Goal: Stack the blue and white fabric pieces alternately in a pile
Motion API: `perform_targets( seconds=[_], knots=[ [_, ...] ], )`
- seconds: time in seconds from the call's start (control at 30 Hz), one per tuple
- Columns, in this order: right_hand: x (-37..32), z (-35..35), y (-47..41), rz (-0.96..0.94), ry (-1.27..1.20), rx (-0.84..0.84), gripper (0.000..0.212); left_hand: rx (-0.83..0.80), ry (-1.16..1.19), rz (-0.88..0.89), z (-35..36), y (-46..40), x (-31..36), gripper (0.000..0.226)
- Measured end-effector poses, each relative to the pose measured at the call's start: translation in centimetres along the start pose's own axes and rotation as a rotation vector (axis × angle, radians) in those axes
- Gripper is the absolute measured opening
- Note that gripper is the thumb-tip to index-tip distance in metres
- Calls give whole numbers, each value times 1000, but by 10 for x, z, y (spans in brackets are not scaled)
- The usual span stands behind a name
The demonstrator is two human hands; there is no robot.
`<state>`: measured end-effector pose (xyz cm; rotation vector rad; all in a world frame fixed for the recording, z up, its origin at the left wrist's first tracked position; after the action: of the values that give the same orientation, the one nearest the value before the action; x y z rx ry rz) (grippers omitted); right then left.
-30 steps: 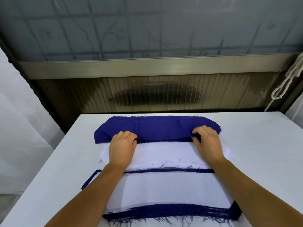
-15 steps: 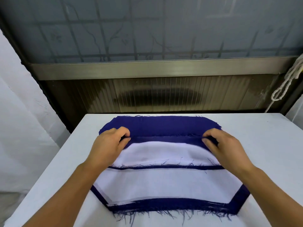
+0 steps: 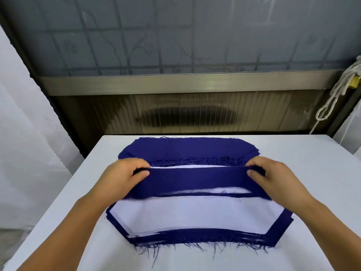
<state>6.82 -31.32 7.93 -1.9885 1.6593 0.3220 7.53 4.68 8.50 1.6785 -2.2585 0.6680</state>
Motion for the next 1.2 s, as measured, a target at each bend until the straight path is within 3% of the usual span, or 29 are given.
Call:
perform_targets(
  seconds=[0.1, 0.23, 0.37, 0.5, 0.57, 0.67, 0.8, 0.93, 1.2],
  knots=[
    [-22, -26, 21, -249, 122, 282, 11, 274, -150, 244, -26, 19, 23, 16],
    [-16, -1, 65, -481, 201, 298, 28, 175, -218, 456, 12, 60, 25, 33],
    [3, 45, 92, -491, 199, 175, 49, 73, -165, 409, 59, 91, 6, 47],
    [8, 47, 94, -432, 153, 195, 45, 96, -121, 346, 65, 95, 1, 53],
    [7, 44, 93, -411, 143, 211, 36, 87, -104, 332, 67, 96, 1, 52],
    [5, 46, 95, -408, 134, 217, 49, 73, -85, 321, 70, 99, 1, 49],
    [9, 43, 98, -377, 139, 228, 42, 73, -64, 316, 74, 101, 0, 43],
    [10, 43, 98, -368, 105, 225, 55, 58, -48, 303, 74, 100, -1, 42],
    [11, 43, 98, -383, 120, 170, 38, 7, -56, 263, 75, 96, -1, 27]
  ],
)
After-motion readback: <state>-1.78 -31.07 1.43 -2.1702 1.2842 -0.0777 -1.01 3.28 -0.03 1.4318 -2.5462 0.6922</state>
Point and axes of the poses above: each hand's wrist, its own y-axis away from the middle knuckle, its own z-axis out of the palm, x = y × z, the point moved 9 cm from there along -y, towards the middle knuckle, and after that the axes turned 3 degrees about y, right-handed, at the moved point
